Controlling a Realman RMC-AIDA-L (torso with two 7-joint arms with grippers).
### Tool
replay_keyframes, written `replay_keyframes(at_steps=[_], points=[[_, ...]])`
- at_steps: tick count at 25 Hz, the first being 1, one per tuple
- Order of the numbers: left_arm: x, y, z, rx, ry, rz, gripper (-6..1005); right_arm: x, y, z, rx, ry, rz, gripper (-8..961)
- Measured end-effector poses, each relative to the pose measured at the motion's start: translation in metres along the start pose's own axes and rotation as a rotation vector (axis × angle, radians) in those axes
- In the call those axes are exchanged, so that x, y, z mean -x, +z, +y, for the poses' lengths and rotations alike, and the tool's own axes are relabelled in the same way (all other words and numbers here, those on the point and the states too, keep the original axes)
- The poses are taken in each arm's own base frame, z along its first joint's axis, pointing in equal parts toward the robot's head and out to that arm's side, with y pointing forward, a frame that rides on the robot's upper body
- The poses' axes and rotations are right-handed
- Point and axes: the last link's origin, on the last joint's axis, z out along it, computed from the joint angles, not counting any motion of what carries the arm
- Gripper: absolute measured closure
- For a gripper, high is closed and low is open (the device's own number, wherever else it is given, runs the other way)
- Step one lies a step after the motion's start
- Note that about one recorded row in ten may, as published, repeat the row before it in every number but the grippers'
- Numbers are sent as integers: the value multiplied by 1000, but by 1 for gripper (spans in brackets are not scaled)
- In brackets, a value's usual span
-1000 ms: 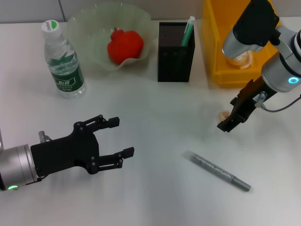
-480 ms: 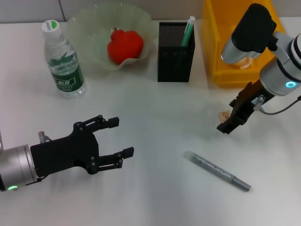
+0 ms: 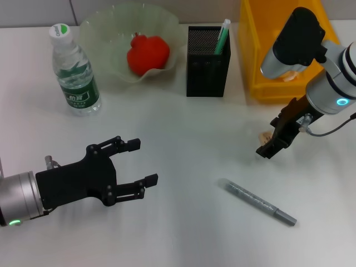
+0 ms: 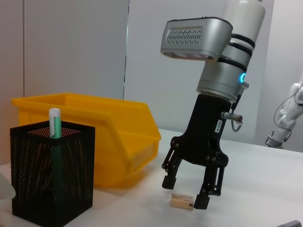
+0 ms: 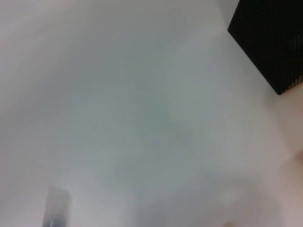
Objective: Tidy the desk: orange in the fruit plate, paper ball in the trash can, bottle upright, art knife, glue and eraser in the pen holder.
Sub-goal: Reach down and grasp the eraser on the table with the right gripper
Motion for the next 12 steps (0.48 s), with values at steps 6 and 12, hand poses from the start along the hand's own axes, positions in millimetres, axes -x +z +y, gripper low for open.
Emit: replay_keyframes(at_steps=[6,12], points=[[0,0,0,-3,0,2,157,1,1,0,-5,-2,-3,248],[-1,0,-1,-2,1,2,157,-1,3,0,-1,-1,7,249]])
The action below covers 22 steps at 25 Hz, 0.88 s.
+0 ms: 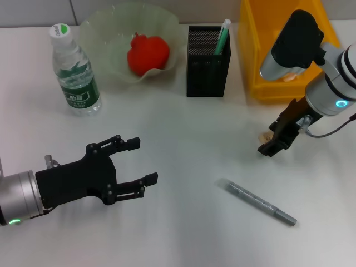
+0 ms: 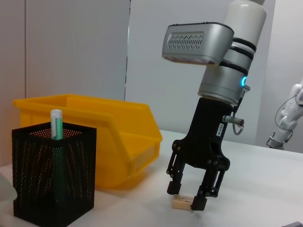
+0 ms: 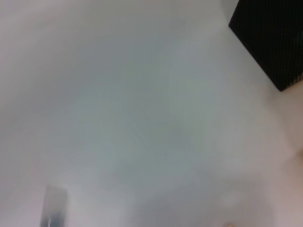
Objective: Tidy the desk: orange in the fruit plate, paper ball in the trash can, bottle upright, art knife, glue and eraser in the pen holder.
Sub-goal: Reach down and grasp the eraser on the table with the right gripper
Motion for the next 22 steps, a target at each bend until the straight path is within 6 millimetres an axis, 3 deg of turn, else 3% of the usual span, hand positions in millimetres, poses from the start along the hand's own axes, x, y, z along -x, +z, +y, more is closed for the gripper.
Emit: replay_keyframes(at_steps=[2,8,22], points=[[0,0,0,1,1,0,157,0,0,0,0,0,1,249],[-1,1,-1,1,2,1,157,0,0,0,-1,-2,1,402],[-1,1,-1,1,2,1,157,-1,1,0,3,1,6,401]])
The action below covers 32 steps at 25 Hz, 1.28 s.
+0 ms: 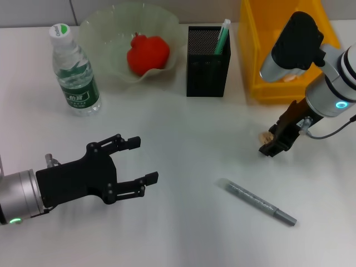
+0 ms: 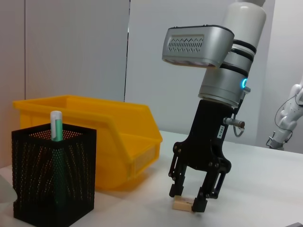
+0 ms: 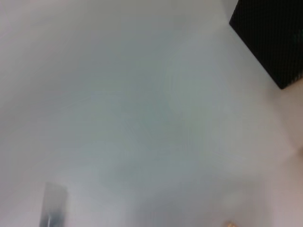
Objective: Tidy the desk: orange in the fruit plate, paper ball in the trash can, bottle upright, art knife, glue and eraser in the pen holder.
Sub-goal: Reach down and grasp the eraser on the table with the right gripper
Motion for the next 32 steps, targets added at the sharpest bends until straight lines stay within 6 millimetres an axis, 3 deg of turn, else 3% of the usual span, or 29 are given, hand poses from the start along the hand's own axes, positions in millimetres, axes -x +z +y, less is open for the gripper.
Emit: replay_keyframes(at_steps=[32], points=[[0,-1,2,2,-2,5,157,-2,3,-1,-1,7,1,413]])
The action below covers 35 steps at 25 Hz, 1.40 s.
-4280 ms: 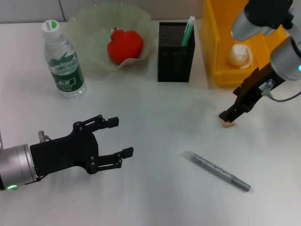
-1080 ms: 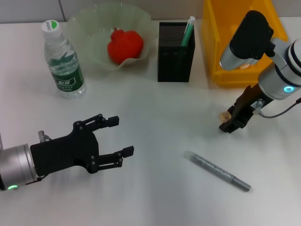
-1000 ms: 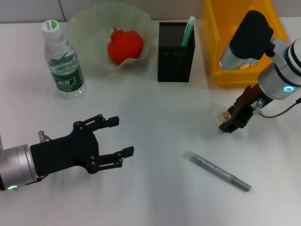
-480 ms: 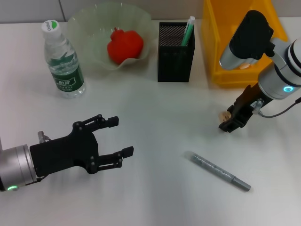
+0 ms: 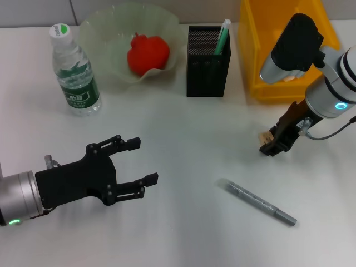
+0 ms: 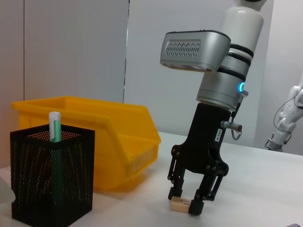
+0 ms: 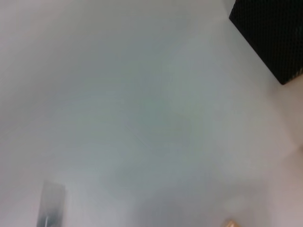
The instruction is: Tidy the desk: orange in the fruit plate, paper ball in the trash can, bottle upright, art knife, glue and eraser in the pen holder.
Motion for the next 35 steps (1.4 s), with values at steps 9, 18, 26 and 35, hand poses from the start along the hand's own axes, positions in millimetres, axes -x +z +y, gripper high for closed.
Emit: replay_keyframes(at_steps=[9,18,26,35], points=[[0,0,0,0,1,1,157,0,-1,-1,-1,5,-4,502],[-1,1,-1,0,2,2,157,0,-1,-1,-2,3,-4,502],[-1,1,-1,-1,2,3,157,-1,-1,-1,2,2,2,501],[-1,1,-1,-1,4,2,157,6,-21,6,23,-16,6,502]])
